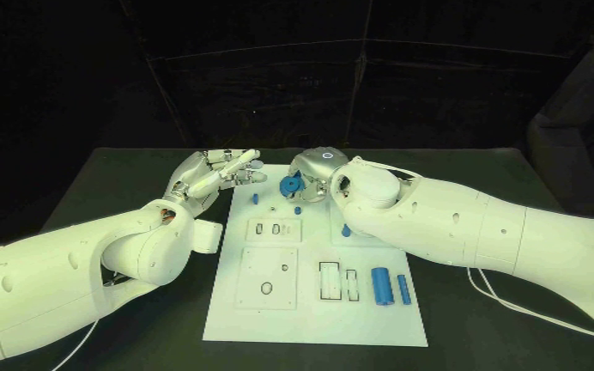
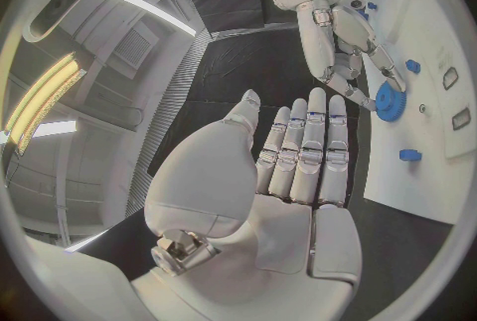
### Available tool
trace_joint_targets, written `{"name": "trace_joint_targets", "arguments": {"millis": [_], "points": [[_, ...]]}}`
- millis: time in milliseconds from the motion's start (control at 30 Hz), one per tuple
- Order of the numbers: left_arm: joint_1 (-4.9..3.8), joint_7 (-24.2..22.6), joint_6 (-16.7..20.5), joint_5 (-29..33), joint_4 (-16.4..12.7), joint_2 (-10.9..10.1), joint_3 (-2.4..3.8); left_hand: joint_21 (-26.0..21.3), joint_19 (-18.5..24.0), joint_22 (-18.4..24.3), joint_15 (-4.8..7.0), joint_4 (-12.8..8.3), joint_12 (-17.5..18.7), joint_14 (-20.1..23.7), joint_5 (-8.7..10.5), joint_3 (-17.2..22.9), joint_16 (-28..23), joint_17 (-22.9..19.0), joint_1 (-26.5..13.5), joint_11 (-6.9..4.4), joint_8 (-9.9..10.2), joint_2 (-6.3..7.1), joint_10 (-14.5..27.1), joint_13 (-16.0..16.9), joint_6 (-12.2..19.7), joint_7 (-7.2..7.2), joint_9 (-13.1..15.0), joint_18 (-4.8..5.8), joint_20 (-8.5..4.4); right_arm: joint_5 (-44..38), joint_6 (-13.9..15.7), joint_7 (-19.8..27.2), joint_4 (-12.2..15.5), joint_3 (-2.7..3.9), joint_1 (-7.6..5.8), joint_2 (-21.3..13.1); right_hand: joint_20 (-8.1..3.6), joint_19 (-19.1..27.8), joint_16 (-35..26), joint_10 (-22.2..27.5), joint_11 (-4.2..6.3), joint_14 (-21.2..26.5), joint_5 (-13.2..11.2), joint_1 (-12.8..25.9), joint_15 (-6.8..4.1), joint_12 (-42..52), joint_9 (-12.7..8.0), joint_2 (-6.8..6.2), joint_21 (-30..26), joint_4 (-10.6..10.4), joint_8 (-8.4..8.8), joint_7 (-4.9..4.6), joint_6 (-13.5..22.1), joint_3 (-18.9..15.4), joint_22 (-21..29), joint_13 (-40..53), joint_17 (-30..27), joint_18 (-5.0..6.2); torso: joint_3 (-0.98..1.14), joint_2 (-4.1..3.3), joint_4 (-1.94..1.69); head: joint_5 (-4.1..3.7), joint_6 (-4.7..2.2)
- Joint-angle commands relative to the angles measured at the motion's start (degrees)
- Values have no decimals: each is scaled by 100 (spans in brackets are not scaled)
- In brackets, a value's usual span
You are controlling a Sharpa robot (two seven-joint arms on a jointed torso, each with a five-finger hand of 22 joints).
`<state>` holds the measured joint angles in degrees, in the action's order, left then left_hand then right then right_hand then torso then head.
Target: Assemble the parts on the task board
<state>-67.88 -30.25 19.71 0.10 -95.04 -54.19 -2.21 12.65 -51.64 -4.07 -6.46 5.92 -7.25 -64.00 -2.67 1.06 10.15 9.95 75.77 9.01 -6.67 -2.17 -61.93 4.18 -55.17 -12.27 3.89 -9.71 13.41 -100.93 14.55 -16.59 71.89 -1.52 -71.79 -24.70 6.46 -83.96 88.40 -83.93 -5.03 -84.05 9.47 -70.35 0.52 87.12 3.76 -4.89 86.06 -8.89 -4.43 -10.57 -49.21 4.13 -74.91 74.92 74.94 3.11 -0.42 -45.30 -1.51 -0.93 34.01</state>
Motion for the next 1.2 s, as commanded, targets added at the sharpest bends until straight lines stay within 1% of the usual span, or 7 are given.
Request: {"name": "trace_joint_targets", "arguments": {"millis": [33,233,367,633,967,1067,1200], "points": [[-12,-14,-77,-10,-6,-1,6,-19,-41,9,-35,-46,18,-5,-16,-2,-22,8,-15,13,28,-62,-38,-10,-33,-8,-7,-89,14,-48,-159,-94,-7,1,-11,-1,37,-206,13,-383,-44,-499,37,63,41,-29,11,30,17,-55,9,3,13,7,-582,1224,1062,-118,-1,1,-1,-14,-6],[-13,-8,-80,-10,-4,-4,6,-22,-39,10,-36,-48,21,-3,-16,-3,-26,8,-16,15,31,-63,-37,-10,-32,-9,-8,-88,15,43,-279,-121,-33,1,-12,-8,46,-215,23,-398,-51,-505,175,318,48,-8,12,135,28,-367,35,-4,10,-76,-606,1243,1093,-123,2,0,5,-12,-9],[-14,-6,-80,-10,-1,-2,6,-22,-39,10,-36,-48,21,-3,-16,-3,-26,8,-16,15,31,-63,-37,-10,-32,-9,-8,-88,15,159,-380,-143,-58,1,-12,-7,53,-220,34,-429,-60,-512,716,821,56,36,12,265,37,-749,58,-12,47,-368,-621,1284,1126,-126,0,1,1,-18,-16],[-14,-1,-76,-10,0,-9,6,-23,-39,11,-36,-48,23,-3,-16,-4,-28,8,-17,15,32,-64,-36,-11,-31,-11,-8,-88,15,297,73,-112,-17,1,-12,-87,67,-231,47,-447,-77,-520,749,1177,72,61,-2,515,51,-783,80,-29,199,-684,-651,1307,1165,-131,3,2,12,-19,-19],[-15,1,-74,-10,-1,-38,5,-26,-38,12,-38,-49,27,0,-16,-6,-32,9,-21,18,35,-66,-35,-12,-30,-14,-8,-88,16,995,1418,1068,454,-2,-9,-706,46,-248,40,-466,-37,-515,1049,510,42,85,28,621,70,-579,18,18,-114,-770,-694,1331,1146,-139,0,13,28,-45,-33],[-15,0,-76,-10,0,-47,5,-29,-37,13,-39,-51,30,1,-16,-7,-36,10,-23,19,38,-68,-34,-12,-28,-16,-9,-88,16,1717,1426,1693,673,-3,-10,-1105,28,-212,3,-403,-8,-491,1069,74,11,-4,41,614,39,-348,-27,52,-239,-720,-626,1256,1050,-125,-3,22,42,-65,-42],[-16,-3,-83,-10,-1,-54,5,-29,-37,13,-39,-52,31,1,-16,-7,-37,10,-22,19,39,-68,-35,-12,-28,-16,-9,-88,17,2800,1098,2192,846,-4,-12,-1672,-1,-135,-27,-324,32,-474,491,-567,-26,-116,43,460,-31,100,-67,90,-360,-636,-480,1165,989,-95,-1,34,85,-43,-56]]}}
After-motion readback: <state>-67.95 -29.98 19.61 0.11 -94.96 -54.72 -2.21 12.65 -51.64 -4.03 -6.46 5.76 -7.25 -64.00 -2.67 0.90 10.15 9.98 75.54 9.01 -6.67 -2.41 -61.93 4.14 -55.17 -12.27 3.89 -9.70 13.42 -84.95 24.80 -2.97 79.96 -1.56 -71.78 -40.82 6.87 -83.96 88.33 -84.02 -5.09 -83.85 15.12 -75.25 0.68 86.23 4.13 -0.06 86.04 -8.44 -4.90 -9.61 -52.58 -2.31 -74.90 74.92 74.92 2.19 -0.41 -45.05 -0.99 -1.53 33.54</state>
